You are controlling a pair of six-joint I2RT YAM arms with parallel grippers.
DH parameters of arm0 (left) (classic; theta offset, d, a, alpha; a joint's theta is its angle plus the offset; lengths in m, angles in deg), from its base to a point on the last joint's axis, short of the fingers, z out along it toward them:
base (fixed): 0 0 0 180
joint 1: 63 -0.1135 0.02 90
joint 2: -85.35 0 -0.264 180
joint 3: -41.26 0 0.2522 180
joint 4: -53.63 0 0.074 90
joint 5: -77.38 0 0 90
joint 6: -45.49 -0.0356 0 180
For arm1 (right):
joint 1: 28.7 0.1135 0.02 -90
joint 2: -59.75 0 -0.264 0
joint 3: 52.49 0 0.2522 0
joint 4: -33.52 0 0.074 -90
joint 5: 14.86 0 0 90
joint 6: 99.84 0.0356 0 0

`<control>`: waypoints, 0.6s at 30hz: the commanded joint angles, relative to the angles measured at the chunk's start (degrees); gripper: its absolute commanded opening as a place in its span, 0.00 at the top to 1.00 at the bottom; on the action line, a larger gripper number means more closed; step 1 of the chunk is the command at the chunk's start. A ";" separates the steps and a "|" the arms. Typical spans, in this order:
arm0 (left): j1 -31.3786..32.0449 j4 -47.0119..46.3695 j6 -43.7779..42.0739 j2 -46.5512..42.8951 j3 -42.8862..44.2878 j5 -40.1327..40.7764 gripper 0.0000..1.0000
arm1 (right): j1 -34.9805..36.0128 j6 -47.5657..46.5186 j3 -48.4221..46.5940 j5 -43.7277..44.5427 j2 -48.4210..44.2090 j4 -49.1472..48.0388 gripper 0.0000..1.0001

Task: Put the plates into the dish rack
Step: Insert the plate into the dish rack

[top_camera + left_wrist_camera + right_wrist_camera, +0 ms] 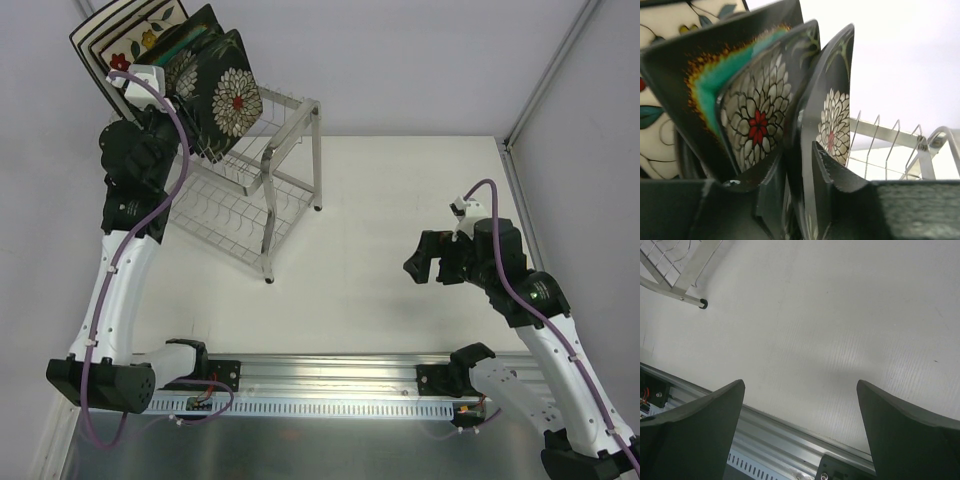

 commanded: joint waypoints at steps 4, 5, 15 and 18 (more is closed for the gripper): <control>-0.16 -7.50 1.41 -3.46 0.47 0.72 0.66 | -0.29 -0.62 0.42 -0.62 -1.89 -0.56 0.00; -0.16 -7.49 1.41 -3.37 0.47 0.80 0.65 | -0.29 -0.62 0.42 -0.53 -2.07 -0.39 0.01; -0.16 -6.79 2.46 -5.65 -0.24 1.07 0.37 | -0.37 -0.27 0.86 -0.09 -3.83 0.41 0.00; -0.16 -6.44 2.90 -6.80 -0.85 1.24 0.28 | -0.37 -0.53 0.68 0.17 -4.18 0.67 0.00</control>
